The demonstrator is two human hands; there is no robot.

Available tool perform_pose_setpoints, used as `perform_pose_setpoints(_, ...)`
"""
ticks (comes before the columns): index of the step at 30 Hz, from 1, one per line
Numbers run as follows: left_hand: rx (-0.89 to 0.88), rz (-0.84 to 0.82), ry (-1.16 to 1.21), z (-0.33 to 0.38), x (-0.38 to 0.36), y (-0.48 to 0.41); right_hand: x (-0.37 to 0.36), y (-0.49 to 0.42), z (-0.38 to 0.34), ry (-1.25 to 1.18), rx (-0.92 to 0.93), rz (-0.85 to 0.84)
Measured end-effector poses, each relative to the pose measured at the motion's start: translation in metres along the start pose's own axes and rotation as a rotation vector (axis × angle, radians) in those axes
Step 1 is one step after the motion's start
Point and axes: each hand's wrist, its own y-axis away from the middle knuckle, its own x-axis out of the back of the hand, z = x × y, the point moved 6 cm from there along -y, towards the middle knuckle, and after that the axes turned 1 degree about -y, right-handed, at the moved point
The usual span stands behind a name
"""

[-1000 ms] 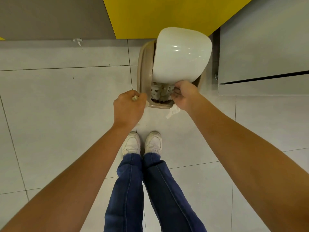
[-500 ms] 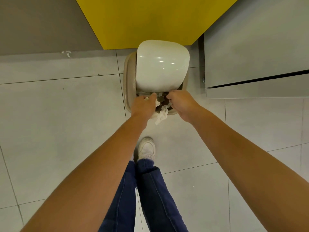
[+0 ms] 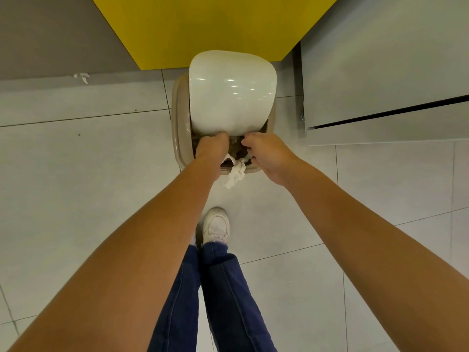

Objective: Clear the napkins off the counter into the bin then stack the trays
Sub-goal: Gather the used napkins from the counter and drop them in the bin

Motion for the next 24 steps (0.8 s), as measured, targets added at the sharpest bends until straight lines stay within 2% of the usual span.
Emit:
perform_pose_setpoints(4, 0.036, 0.022, 0.005, -0.001, 0.004, 0.004, 0.001, -0.002, 0.003, -0.03, -0.013, -0.007)
perform_pose_setpoints(13, 0.015, -0.049, -0.055, -0.004, 0.02, 0.029, -0.001, 0.011, 0.005, 0.037, -0.038, 0.012)
perform_pose_setpoints(24, -0.146, 0.012, -0.201, 0.022, 0.073, 0.121, 0.0, 0.096, -0.024, 0.063, 0.033, -0.028)
